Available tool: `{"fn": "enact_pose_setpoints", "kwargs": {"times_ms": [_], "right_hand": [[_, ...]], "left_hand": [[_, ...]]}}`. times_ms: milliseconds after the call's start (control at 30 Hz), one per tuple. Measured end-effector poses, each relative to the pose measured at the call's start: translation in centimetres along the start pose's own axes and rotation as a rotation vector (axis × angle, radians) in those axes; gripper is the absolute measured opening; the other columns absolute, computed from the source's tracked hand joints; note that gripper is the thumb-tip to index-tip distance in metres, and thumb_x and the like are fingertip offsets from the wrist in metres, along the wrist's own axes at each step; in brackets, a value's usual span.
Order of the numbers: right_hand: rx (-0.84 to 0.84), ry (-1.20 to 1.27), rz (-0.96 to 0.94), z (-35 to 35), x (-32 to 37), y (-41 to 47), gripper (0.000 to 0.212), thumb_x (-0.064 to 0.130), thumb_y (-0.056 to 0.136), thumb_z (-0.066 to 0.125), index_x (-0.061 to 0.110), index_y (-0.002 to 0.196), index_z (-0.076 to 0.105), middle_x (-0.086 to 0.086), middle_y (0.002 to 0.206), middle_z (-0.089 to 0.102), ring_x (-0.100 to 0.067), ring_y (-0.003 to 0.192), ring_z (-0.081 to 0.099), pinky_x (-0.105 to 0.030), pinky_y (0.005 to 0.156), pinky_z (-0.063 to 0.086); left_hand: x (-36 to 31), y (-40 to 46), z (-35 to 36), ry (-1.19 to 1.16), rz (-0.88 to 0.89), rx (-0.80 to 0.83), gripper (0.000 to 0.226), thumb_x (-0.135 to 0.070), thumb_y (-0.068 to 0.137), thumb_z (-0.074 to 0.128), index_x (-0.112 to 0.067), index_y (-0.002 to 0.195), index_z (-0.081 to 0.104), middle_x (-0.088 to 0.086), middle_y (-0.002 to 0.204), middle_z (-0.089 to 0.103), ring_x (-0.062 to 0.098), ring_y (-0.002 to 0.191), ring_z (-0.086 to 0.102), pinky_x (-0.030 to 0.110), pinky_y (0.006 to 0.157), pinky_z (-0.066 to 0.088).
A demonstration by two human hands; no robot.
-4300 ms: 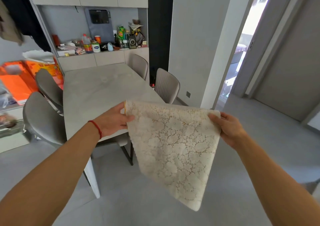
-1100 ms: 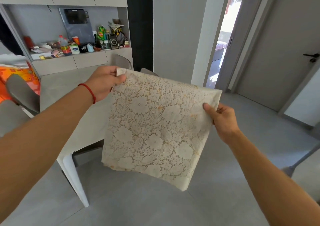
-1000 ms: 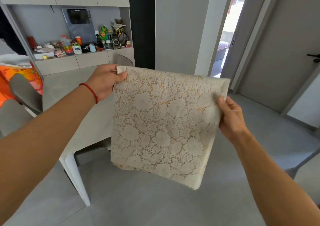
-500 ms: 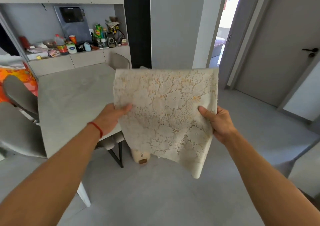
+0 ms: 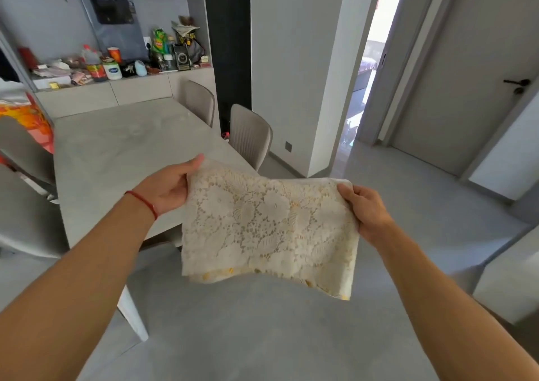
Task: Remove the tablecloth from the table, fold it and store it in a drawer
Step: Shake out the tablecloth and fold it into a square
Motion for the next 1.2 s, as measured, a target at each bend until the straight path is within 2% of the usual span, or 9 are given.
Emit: {"fn": "enact_pose_setpoints", "kwargs": {"times_ms": [100,200,400,600,800,900,967,1033,1200], "right_hand": [[-0.050,0.073,0.053,-0.3,-0.1,0.1,0.026,0.023,0.104,0.060,0.004,0.105,0.076,-0.011,0.094,0.082,-0.023,0.080,0.080,-0.030,0.062,0.063],[-0.039,0.060,0.086,-0.9,0.0,0.4,0.023,0.021,0.103,0.061,0.004,0.107,0.075,-0.011,0.093,0.082,-0.021,0.076,0.080,-0.030,0.060,0.062],[0.222,0.042,0.171,-2.1,-0.1,0.5,0.039,-0.004,0.095,0.064,0.014,0.131,0.064,-0.017,0.120,0.075,-0.034,0.108,0.074,-0.042,0.081,0.064],[0.071,-0.141,0.162,-2.4,-0.1,0.1,0.030,0.001,0.090,0.073,0.004,0.119,0.064,-0.021,0.114,0.075,-0.033,0.096,0.078,-0.040,0.070,0.066],[-0.059,-0.288,-0.009,-2.6,2.3,0.1,0.042,0.013,0.086,0.081,0.016,0.122,0.059,-0.017,0.102,0.077,-0.031,0.095,0.076,-0.044,0.084,0.062],[-0.008,-0.327,-0.038,-2.2,3.7,0.2,0.027,0.013,0.092,0.075,0.015,0.117,0.064,-0.019,0.109,0.074,-0.033,0.101,0.073,-0.045,0.085,0.061],[0.067,-0.411,-0.057,-1.9,4.6,0.3,0.028,0.012,0.095,0.072,0.013,0.122,0.065,-0.017,0.115,0.071,-0.033,0.107,0.069,-0.048,0.092,0.058],[0.090,-0.581,-0.126,-1.4,5.8,0.3,0.035,0.010,0.096,0.070,0.011,0.131,0.064,-0.012,0.116,0.071,-0.030,0.109,0.067,-0.048,0.096,0.055],[0.011,-0.913,-0.322,0.0,8.9,0.3,0.031,0.020,0.101,0.064,0.012,0.130,0.068,-0.004,0.118,0.071,-0.027,0.109,0.065,-0.043,0.094,0.052]], "left_hand": [[4.2,-1.4,-0.4,0.022,-0.077,0.199,0.047,-0.019,0.101,0.055,-0.004,0.145,0.051,0.020,0.147,0.056,0.034,0.134,0.057,0.050,0.110,0.048],[7.0,-1.3,-1.0,0.128,-0.108,0.050,0.045,-0.004,0.089,0.066,-0.002,0.133,0.060,0.022,0.140,0.062,0.034,0.123,0.065,0.051,0.110,0.047],[4.9,-0.5,-1.5,0.122,-0.089,-0.142,0.024,-0.003,0.098,0.059,0.004,0.120,0.066,0.022,0.125,0.071,0.034,0.112,0.070,0.044,0.089,0.058],[2.7,-1.2,-0.8,0.225,-0.089,-0.159,0.032,0.003,0.098,0.058,0.010,0.129,0.058,0.023,0.129,0.067,0.033,0.116,0.066,0.040,0.093,0.054],[1.5,-1.4,-0.5,0.251,0.067,-0.405,0.055,0.004,0.087,0.073,-0.008,0.133,0.045,0.021,0.128,0.059,0.033,0.118,0.061,0.046,0.101,0.053],[1.0,-1.5,0.0,0.280,0.101,-0.268,0.046,0.009,0.089,0.068,-0.010,0.128,0.055,0.025,0.127,0.062,0.034,0.115,0.063,0.039,0.092,0.056],[0.2,-1.6,0.6,0.435,0.129,-0.132,0.055,0.016,0.087,0.066,-0.010,0.135,0.059,0.022,0.127,0.065,0.031,0.117,0.064,0.034,0.093,0.055],[-0.7,-1.8,1.0,0.640,0.178,-0.108,0.064,0.020,0.084,0.066,-0.011,0.140,0.058,0.017,0.127,0.067,0.023,0.115,0.065,0.038,0.104,0.053],[-3.1,-1.8,2.5,1.133,0.346,-0.321,0.056,0.001,0.089,0.071,-0.015,0.142,0.059,0.010,0.139,0.061,0.029,0.131,0.055,0.047,0.111,0.047]]}}
Point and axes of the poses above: each hand's wrist, its own y-axis towards the middle knuckle, its own z-axis out of the palm, x = y × z, the point moved 5 cm from there along y, towards the middle knuckle
